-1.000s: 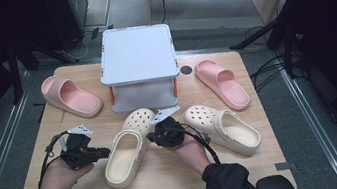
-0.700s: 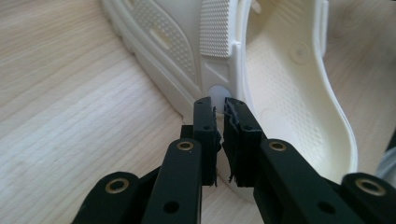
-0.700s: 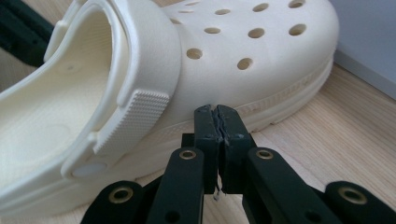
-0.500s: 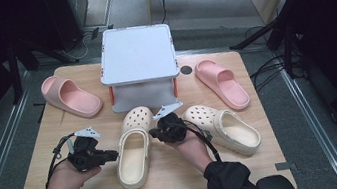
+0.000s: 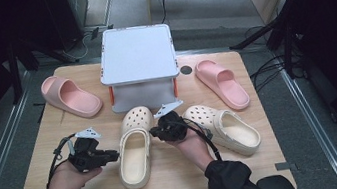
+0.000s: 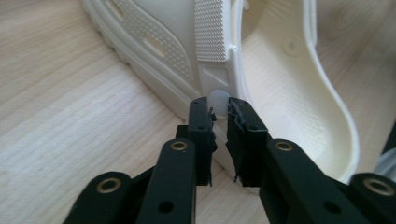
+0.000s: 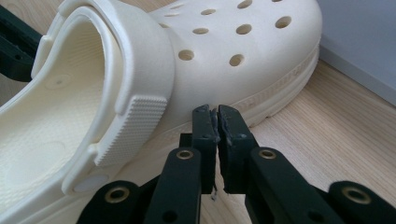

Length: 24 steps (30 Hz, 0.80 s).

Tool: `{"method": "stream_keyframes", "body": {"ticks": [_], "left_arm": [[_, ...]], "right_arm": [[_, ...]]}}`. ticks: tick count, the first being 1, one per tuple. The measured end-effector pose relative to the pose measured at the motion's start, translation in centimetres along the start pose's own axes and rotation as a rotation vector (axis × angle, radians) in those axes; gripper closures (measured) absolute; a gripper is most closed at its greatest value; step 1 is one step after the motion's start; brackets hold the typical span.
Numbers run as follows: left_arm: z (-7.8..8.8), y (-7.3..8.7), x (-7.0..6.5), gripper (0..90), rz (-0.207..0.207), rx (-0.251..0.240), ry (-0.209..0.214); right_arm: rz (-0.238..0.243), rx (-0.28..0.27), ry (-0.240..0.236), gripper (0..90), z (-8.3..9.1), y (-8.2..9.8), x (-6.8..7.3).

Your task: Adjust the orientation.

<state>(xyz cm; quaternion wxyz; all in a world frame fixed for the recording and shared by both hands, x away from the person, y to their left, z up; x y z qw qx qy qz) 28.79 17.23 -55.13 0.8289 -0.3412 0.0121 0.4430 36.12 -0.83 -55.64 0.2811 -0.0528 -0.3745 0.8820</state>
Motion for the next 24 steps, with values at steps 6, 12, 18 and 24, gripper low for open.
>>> {"method": "stream_keyframes", "body": {"ticks": [6, 12, 18, 24], "left_arm": [[0.6, -0.6, 0.6, 65.5, -0.016, -0.035, -0.035], [1.3, -1.3, 1.5, 56.3, -0.013, -0.081, -0.052], [1.3, -1.9, 1.8, 47.2, -0.022, -0.079, -0.042], [1.4, -2.6, 1.8, 46.1, -0.023, -0.093, -0.022]], "right_arm": [[0.026, -0.006, -0.017, 78.8, 0.7, -0.1, 0.2], [0.009, -0.017, -0.081, 65.7, 2.3, 0.0, 0.8], [0.031, -0.018, -0.08, 59.9, 4.4, 0.6, 0.9], [0.038, -0.035, -0.088, 57.3, 6.6, 1.4, 0.7]]}}
Point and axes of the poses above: each handheld gripper's, and its own axes: z roughly backward along the jaws, y roughly out of its underside, x roughly to its left, the point moved 8 cm from there along -z, roughly forward along the jaws, and after that the axes turned 2 degrees about z, right-handed, at the moved point
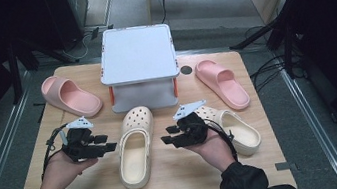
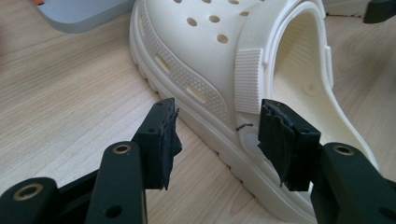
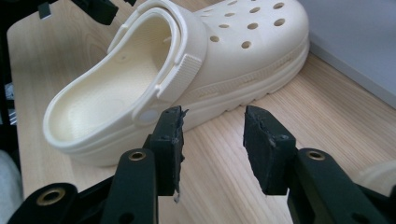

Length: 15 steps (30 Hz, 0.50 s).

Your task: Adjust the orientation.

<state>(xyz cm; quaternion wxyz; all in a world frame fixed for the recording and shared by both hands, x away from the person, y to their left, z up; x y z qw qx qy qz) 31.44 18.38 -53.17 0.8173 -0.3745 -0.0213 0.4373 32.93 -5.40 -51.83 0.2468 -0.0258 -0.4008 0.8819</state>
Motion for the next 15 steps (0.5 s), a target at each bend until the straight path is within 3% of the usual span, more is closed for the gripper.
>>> {"method": "stream_keyframes", "body": {"ticks": [9, 15], "left_arm": [[-0.7, -0.1, 0.2, 43.0, 0.002, 0.05, 0.023], [-0.7, -0.2, 0.2, 42.8, 0.009, 0.047, 0.027]], "right_arm": [[-0.003, 0.017, -0.002, 53.0, 3.2, 1.9, 0.0], [-0.011, 0.015, 0.016, 53.2, 5.4, 3.6, -0.2]]}}
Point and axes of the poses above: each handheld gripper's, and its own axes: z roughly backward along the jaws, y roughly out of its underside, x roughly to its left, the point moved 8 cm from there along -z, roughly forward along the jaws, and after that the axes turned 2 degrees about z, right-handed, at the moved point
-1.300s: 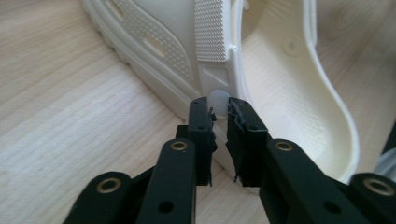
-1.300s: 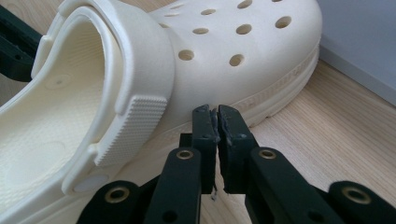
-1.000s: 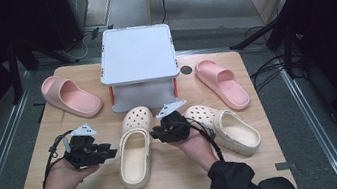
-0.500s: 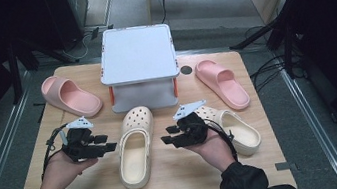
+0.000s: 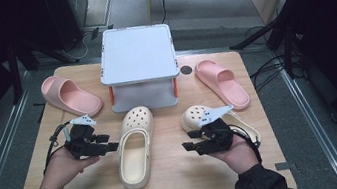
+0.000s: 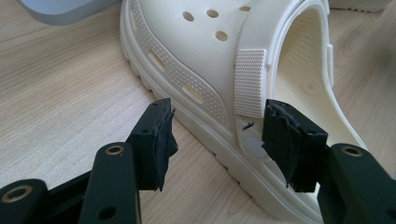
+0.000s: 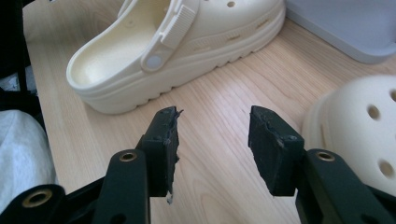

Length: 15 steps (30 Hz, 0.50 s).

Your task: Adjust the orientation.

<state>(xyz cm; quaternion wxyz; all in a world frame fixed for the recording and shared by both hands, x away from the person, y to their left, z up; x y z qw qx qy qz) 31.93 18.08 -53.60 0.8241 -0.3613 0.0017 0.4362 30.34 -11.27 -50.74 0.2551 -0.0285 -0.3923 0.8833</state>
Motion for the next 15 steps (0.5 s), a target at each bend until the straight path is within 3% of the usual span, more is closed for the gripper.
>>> {"method": "stream_keyframes", "body": {"ticks": [15], "left_arm": [[-0.4, -0.7, -0.2, 41.6, -0.016, 0.003, 0.017]], "right_arm": [[-0.056, -0.019, 0.049, 55.2, 4.7, 2.8, -1.7]]}}
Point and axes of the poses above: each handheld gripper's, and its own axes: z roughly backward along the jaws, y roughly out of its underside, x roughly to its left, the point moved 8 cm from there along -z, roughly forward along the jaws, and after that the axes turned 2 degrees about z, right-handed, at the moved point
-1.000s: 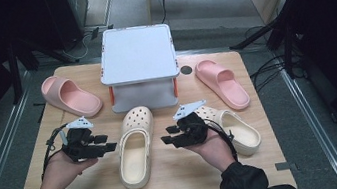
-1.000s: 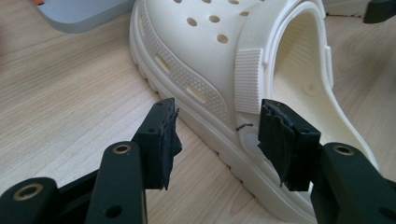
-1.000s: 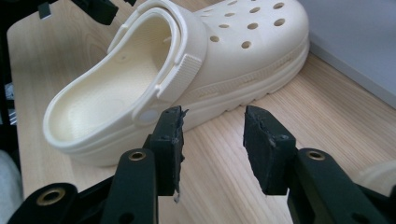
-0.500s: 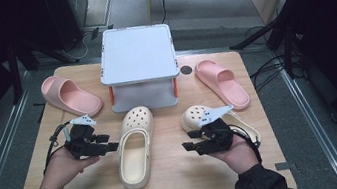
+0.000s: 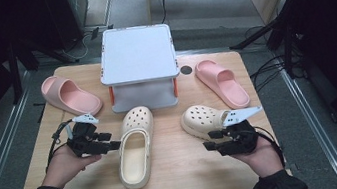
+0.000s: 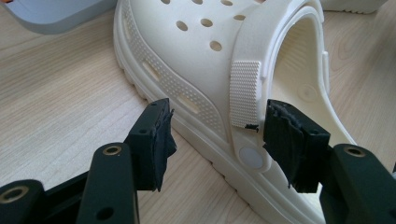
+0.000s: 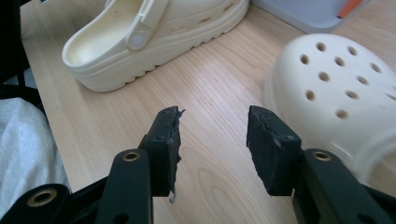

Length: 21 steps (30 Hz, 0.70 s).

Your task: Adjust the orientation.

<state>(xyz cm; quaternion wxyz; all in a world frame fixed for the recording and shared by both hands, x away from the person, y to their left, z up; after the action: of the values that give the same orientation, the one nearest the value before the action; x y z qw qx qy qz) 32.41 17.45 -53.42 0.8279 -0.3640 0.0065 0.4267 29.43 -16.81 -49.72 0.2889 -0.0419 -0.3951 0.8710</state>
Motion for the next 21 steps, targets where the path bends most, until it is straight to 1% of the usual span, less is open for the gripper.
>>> {"method": "stream_keyframes", "body": {"ticks": [4, 5, 6, 7, 8, 11, 13, 15, 17, 21], "left_arm": [[-0.1, -0.1, 0.0, 41.3, 0.003, 0.002, 0.006], [-0.1, -0.1, 0.1, 41.3, 0.005, 0.001, 0.007], [-0.1, -0.1, 0.1, 41.2, 0.004, 0.0, 0.004], [0.0, -0.1, 0.1, 41.2, 0.008, 0.001, 0.002], [0.0, -0.1, 0.1, 41.3, 0.009, 0.001, 0.001], [0.0, -0.1, 0.1, 41.3, 0.009, 0.001, 0.001], [0.0, -0.1, 0.1, 41.3, 0.006, 0.003, -0.002], [-0.1, -0.1, 0.1, 41.3, 0.009, 0.005, -0.002], [-0.1, -0.1, 0.2, 41.3, 0.011, 0.005, -0.002], [-0.1, 0.0, 0.2, 41.3, 0.006, 0.011, -0.003]], "right_arm": [[-0.024, -0.006, 0.02, 55.6, 1.5, 0.7, -0.9], [-0.024, -0.008, 0.022, 55.8, 1.7, 0.8, -1.0], [-0.036, -0.004, 0.034, 56.0, 2.1, 1.0, -1.4], [-0.046, -0.002, 0.035, 56.1, 2.3, 1.2, -1.6], [-0.055, 0.0, 0.039, 56.3, 2.5, 1.4, -2.0], [-0.076, 0.01, 0.07, 56.9, 3.0, 1.7, -3.4], [-0.087, 0.03, 0.083, 56.8, 3.0, 1.9, -4.1], [-0.098, 0.047, 0.086, 56.7, 2.7, 2.1, -4.8], [-0.113, 0.075, 0.087, 56.4, 2.2, 2.3, -5.3], [-0.108, 0.127, 0.08, 56.1, 0.9, 2.4, -5.8]]}}
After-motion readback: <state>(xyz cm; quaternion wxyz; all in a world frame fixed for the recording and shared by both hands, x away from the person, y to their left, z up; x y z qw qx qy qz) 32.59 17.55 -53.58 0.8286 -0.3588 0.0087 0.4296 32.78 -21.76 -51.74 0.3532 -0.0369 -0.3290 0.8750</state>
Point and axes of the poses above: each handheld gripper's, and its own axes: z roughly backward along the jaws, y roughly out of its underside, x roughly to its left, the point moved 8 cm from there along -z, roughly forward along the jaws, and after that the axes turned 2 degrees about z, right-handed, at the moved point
